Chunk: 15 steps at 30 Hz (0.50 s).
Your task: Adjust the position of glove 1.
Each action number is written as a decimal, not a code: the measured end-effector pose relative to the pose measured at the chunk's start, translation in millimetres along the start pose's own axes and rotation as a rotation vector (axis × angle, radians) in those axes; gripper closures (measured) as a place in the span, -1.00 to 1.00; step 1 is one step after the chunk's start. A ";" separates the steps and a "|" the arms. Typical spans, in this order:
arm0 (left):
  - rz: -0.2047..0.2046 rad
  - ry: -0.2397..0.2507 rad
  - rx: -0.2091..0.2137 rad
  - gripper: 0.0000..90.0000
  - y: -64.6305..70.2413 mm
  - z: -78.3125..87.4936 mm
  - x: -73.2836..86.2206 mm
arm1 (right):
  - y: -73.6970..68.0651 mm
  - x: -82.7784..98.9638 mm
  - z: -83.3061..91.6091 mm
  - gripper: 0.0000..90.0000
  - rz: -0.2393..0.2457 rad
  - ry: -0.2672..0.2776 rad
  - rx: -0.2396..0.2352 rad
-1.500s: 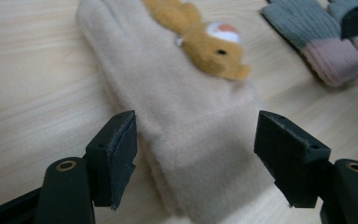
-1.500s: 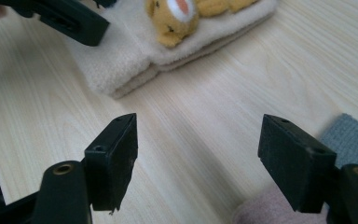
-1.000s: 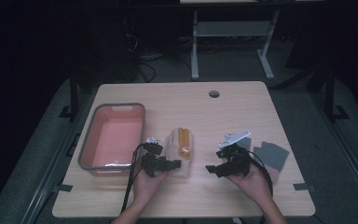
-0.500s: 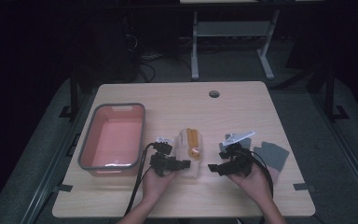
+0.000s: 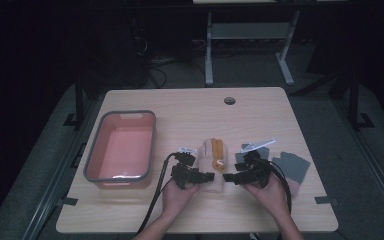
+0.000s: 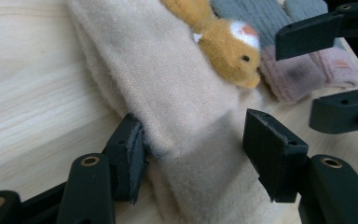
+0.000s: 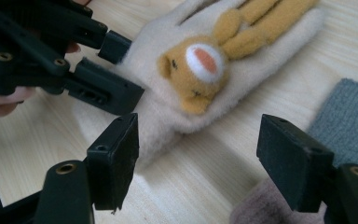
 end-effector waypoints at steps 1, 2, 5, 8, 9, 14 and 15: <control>0.000 -0.001 0.005 -0.13 0.7 0.1 0.4 | 1.2 0.2 -0.4 -0.34 -0.006 0.003 -0.001; -0.001 -0.002 0.008 -0.16 1.1 0.5 0.6 | 1.6 0.3 -0.3 -0.34 -0.014 0.002 -0.004; -0.005 0.002 0.014 -0.33 2.0 4.5 1.3 | 2.8 -1.4 -1.0 -0.33 -0.030 0.012 -0.003; -0.012 -0.018 0.035 -0.37 2.7 8.4 2.9 | 3.3 -3.0 -4.3 -0.32 -0.043 0.020 -0.019; -0.010 -0.009 0.035 -0.37 2.1 9.8 2.9 | 3.2 -3.2 -5.6 -0.32 -0.049 0.018 -0.024; -0.007 -0.023 0.032 -0.22 -3.0 12.5 7.2 | 1.4 -5.0 -10.3 -0.29 -0.083 0.029 -0.052; -0.006 -0.031 0.031 -0.19 -4.1 12.6 8.9 | 1.6 -5.3 -10.9 -0.29 -0.093 0.031 -0.054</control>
Point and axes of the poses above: each handheld gripper's, and its own axes: z roughly backward along the jaws, x roughly out of its underside, y roughly to its right, the point moved 8 cm from there along -z, roughly forward along the jaws, and after that the axes turned 12 degrees about z, right-handed, at the moved point
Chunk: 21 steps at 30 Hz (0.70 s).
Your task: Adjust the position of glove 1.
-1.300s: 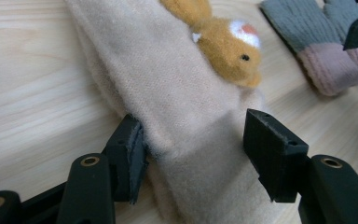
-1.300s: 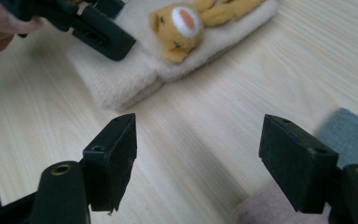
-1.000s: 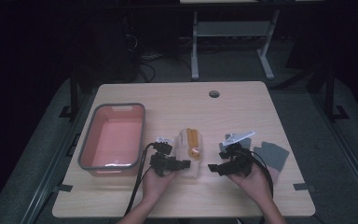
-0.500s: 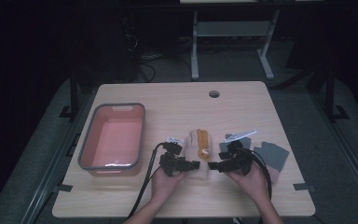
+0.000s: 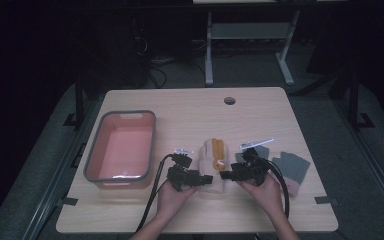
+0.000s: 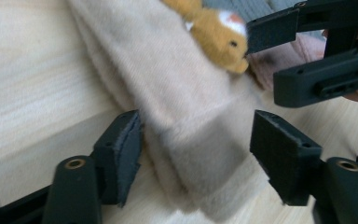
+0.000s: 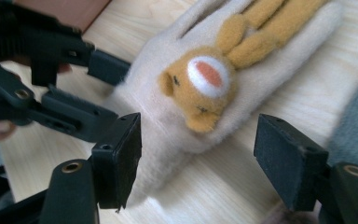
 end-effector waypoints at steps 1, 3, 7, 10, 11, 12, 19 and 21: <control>0.003 0.001 0.003 -0.15 -0.3 -0.1 0.9 | 0.3 -0.3 -1.2 -0.28 -0.023 -0.002 0.003; 0.000 -0.002 0.005 -0.10 -0.6 -0.3 2.1 | 1.7 0.1 -4.1 -0.26 -0.052 -0.015 0.008; 0.004 -0.006 -0.001 -0.03 -1.2 -1.4 3.5 | 4.3 1.5 -11.3 -0.22 -0.069 -0.028 0.021; 0.002 -0.009 -0.009 0.01 -1.9 -2.6 4.0 | 4.1 1.2 -16.1 -0.15 -0.078 -0.030 0.028; 0.002 -0.009 -0.010 0.02 -2.1 -2.7 3.9 | 4.0 1.0 -16.8 -0.14 -0.082 -0.034 0.033; 0.002 -0.010 -0.010 0.03 -2.4 -2.9 3.8 | 4.1 0.7 -17.4 -0.13 -0.090 -0.035 0.036; -0.010 -0.016 -0.019 0.10 -3.2 -4.0 4.7 | 6.7 2.0 -23.9 0.00 -0.108 -0.036 0.040; -0.010 -0.020 -0.021 0.12 -3.5 -4.1 4.7 | 6.8 2.4 -25.2 0.01 -0.123 -0.032 0.039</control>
Point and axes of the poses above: each handheld gripper's, and its own axes: z roughly backward along the jaws, x roughly out of its underside, y roughly to its right, the point moved 8 cm from there along -z, roughly forward along the jaws, and after that the axes turned 12 degrees about z, right-handed, at the moved point
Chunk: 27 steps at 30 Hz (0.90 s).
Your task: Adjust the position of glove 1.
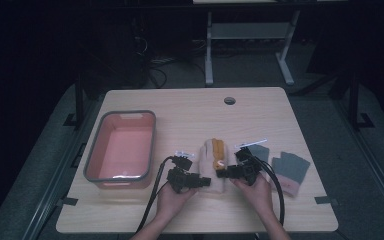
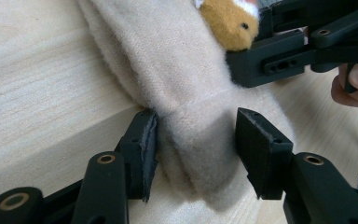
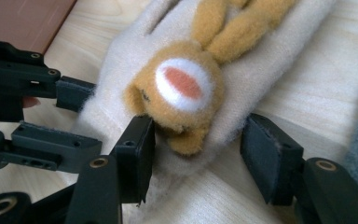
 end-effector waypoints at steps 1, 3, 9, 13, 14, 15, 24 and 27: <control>-0.001 0.000 0.000 0.13 0.1 -0.3 -0.2 | -0.2 -0.1 -0.2 0.01 -0.002 0.001 0.002; -0.004 0.003 -0.003 0.14 0.6 -0.8 -0.6 | -0.9 -0.2 -0.5 0.00 0.000 0.002 0.010; -0.022 -0.003 -0.004 0.20 0.1 0.1 0.2 | -3.0 0.4 -0.9 -0.08 -0.019 0.023 0.001; -0.025 -0.004 -0.002 0.21 -0.2 -0.4 0.0 | -4.5 0.6 -1.7 -0.01 -0.033 0.019 -0.014; -0.026 -0.004 -0.001 0.22 -0.4 -0.3 0.1 | -5.0 0.7 -2.3 0.01 -0.035 0.018 -0.019; -0.027 -0.004 0.000 0.22 -0.7 -0.1 0.3 | -5.5 0.9 -2.6 0.04 -0.036 0.020 -0.022; -0.023 -0.006 0.007 0.23 -1.7 -0.1 1.3 | -9.2 1.4 -7.4 0.32 -0.044 0.036 -0.044; -0.022 -0.003 0.008 0.24 -1.5 -0.3 1.4 | -10.5 0.5 -8.8 0.37 -0.049 0.032 -0.039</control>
Point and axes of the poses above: each handheld gripper's, and its own axes: z roughly backward along the jaws, x roughly out of its underside, y roughly to its right, the point moved 8 cm from there along -z, roughly forward along the jaws, and after that the axes turned 12 degrees about z, right-handed, at the moved point
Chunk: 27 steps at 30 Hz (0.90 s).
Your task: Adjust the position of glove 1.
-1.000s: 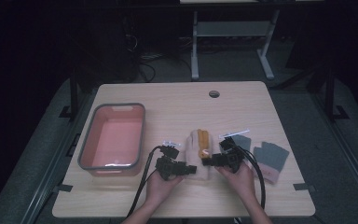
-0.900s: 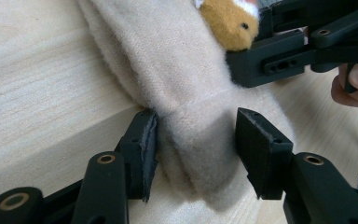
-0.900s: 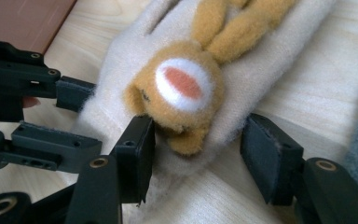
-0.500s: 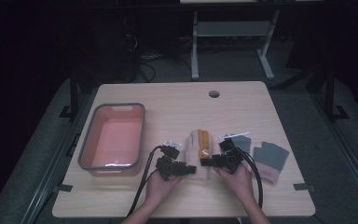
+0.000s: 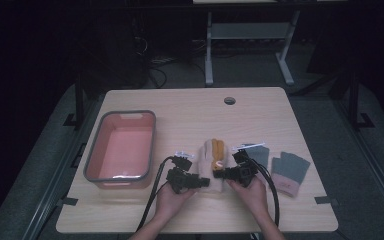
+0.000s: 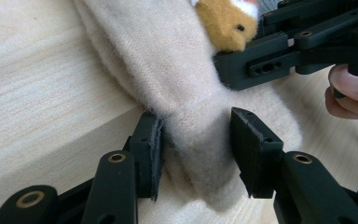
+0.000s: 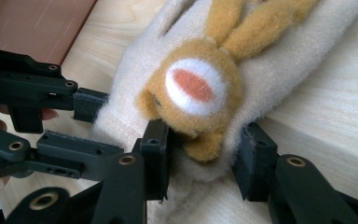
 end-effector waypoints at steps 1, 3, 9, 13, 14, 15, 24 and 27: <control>0.002 0.000 0.000 0.24 0.1 -0.2 -0.1 | -0.4 -0.2 -0.4 0.38 0.000 -0.005 0.005; 0.001 -0.005 0.001 0.26 0.1 -0.5 -0.4 | -0.9 -1.0 -1.4 0.43 0.001 -0.012 0.013; 0.012 -0.019 0.035 0.33 -0.9 -1.1 -2.1 | -2.6 -2.4 -5.3 0.57 -0.004 -0.014 0.004; 0.034 -0.015 0.064 0.44 -1.0 -1.0 -3.8 | -2.3 -3.0 -4.0 0.70 -0.012 -0.012 -0.005; 0.045 -0.007 0.070 0.46 -0.6 -1.2 -4.6 | -2.1 -3.2 -3.7 0.71 -0.007 -0.011 -0.007; 0.040 -0.011 0.074 0.48 -1.3 -0.9 -4.5 | -2.0 -3.2 -3.3 0.72 -0.008 -0.011 -0.013; 0.049 -0.005 0.108 0.50 -2.3 3.9 -6.9 | -4.5 -6.1 1.8 0.77 0.002 -0.008 -0.040; 0.048 -0.003 0.112 0.50 -2.8 7.3 -8.2 | -6.6 -8.1 3.1 0.78 0.004 -0.006 -0.050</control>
Point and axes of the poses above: each handheld gripper's, and its own axes: z roughly backward along the jaws, x roughly out of its underside, y roughly to its right, the point moved 8 cm from there along -z, roughly forward along the jaws, and after that the axes turned 12 degrees about z, right-handed, at the moved point
